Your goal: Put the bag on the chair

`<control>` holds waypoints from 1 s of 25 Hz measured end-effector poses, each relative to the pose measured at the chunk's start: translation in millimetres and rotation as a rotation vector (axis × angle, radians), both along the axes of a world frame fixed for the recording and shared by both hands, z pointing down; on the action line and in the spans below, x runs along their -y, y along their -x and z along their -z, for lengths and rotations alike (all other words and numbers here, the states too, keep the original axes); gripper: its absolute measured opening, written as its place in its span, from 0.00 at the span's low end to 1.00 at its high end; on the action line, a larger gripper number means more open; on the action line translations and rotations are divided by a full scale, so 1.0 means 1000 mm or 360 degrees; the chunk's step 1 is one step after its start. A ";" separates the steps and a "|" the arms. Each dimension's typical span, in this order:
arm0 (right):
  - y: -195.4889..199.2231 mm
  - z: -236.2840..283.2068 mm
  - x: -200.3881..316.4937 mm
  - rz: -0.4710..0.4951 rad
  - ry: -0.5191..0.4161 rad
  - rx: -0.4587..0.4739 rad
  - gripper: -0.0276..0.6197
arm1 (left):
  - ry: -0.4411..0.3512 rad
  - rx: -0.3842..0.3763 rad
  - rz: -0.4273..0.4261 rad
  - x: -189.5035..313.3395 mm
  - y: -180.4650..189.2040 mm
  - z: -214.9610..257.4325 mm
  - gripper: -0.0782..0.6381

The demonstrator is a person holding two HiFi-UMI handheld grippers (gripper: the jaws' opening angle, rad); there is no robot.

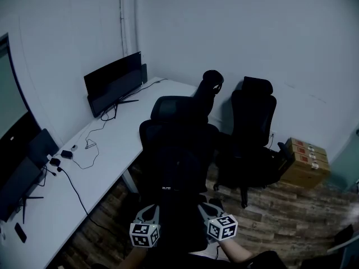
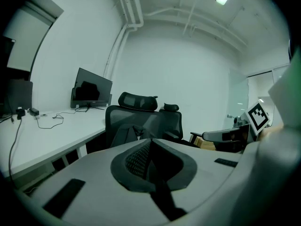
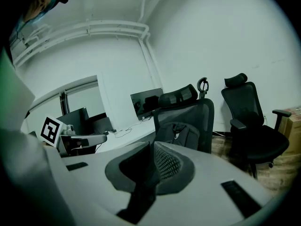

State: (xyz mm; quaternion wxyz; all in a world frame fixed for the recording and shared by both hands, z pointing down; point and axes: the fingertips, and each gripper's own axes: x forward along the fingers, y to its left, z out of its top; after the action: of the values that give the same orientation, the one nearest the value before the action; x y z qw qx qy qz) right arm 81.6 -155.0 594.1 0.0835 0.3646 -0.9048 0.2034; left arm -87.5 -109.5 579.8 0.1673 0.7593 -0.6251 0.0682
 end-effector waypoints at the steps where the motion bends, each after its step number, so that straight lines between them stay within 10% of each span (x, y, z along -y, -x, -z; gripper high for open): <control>1: -0.003 0.001 -0.003 -0.0003 -0.0011 -0.0006 0.14 | -0.0005 -0.0002 0.0005 -0.006 -0.002 0.001 0.14; 25: -0.035 0.028 -0.068 0.0137 -0.0054 0.0150 0.13 | -0.0083 0.0011 0.0122 -0.089 -0.042 0.010 0.13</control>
State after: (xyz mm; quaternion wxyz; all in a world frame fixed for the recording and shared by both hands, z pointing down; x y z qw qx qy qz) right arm 116.3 -87.4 566.3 0.0432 0.3168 -0.9259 0.2012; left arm -46.0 -20.6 569.5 0.1478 0.7387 -0.6559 0.0480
